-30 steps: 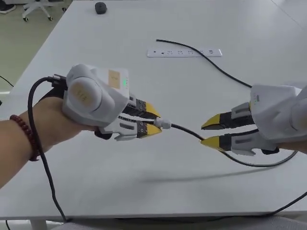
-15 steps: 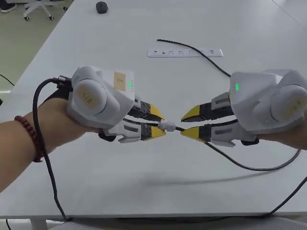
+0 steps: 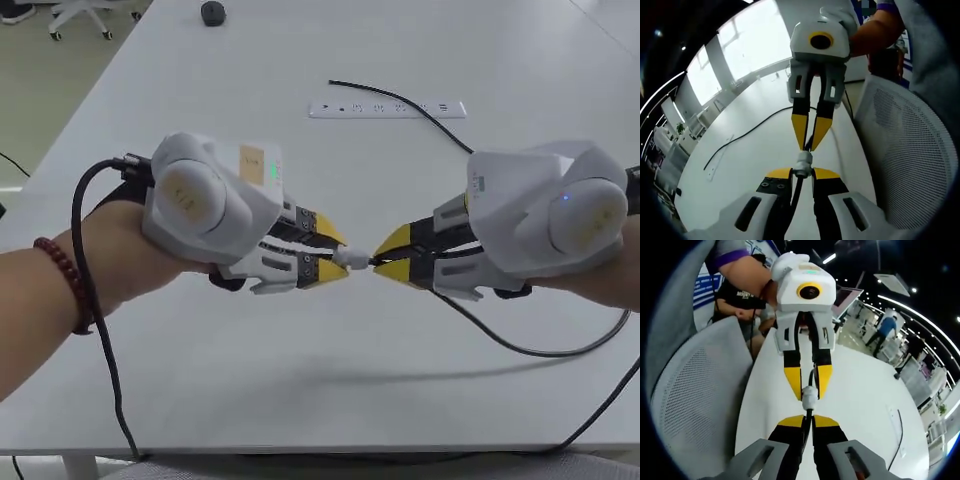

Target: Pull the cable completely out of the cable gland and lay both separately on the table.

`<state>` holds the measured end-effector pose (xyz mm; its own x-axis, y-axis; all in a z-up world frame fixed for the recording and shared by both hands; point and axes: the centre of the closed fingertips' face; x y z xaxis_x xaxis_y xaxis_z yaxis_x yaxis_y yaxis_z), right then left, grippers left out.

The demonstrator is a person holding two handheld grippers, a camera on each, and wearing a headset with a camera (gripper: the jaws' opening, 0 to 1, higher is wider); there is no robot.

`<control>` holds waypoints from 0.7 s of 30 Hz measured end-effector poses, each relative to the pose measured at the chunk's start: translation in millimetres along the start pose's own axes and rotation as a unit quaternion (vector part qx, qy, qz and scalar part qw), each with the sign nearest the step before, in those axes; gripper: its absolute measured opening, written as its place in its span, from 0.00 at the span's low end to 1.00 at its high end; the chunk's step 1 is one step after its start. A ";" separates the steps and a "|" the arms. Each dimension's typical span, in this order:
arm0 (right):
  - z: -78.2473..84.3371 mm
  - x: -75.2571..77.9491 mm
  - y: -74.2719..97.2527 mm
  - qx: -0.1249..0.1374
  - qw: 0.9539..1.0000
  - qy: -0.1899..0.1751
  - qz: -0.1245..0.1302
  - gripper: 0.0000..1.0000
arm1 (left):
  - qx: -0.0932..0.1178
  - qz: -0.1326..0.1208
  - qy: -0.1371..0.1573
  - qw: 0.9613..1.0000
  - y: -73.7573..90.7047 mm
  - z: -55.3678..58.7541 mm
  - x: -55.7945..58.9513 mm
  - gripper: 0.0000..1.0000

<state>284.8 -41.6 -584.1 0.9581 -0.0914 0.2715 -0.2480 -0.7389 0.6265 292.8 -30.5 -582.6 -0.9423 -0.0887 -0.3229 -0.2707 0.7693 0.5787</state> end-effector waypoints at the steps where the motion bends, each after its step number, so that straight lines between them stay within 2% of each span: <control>1: 0.5 0.5 0.6 -0.001 1.000 -0.001 -0.001 0.00 | 0.001 -0.001 0.000 1.000 0.4 0.0 -0.4 0.16; 8: 11.6 3.7 6.1 -0.013 1.000 0.002 0.002 0.00 | -0.003 -0.005 0.002 1.000 3.4 4.2 -2.2 0.16; 21: 41.4 -1.3 14.7 -0.038 0.999 -0.009 0.000 0.00 | -0.008 -0.005 0.002 1.000 6.6 10.3 -1.3 0.16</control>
<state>285.8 -79.9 -605.5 0.9605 -0.1031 0.2583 -0.2567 -0.6867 0.6802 294.3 -18.8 -586.1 -0.9406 -0.0988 -0.3247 -0.2824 0.7586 0.5872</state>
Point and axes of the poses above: the centre of the closed fingertips' face, and the gripper's own axes: y roughly backward along the fingers, x roughly to its right, z roughly out of its underside, and after that the axes turned 4 degrees about -y, right-handed
